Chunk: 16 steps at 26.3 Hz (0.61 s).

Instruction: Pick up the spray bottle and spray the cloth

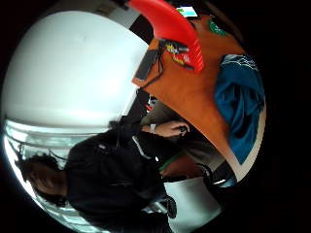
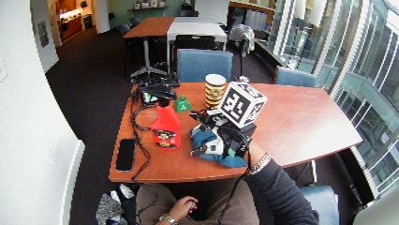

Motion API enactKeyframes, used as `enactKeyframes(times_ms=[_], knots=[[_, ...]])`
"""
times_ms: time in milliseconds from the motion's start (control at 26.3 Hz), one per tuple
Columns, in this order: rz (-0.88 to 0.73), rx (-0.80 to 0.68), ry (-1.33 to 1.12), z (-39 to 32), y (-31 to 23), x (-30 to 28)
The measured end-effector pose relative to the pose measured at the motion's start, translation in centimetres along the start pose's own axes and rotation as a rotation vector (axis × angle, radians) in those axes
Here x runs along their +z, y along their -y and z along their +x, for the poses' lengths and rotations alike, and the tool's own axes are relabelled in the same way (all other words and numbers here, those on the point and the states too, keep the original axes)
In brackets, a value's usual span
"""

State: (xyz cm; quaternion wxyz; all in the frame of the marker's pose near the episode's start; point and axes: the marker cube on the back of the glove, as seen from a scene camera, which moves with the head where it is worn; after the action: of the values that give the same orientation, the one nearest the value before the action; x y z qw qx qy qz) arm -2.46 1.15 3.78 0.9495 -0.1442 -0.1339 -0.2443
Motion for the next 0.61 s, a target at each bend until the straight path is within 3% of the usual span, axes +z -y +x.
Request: enactKeyframes(times_ms=[609], knots=[[-0.026, -0.046, -0.107, -4.2, -5.6, 1.0]])
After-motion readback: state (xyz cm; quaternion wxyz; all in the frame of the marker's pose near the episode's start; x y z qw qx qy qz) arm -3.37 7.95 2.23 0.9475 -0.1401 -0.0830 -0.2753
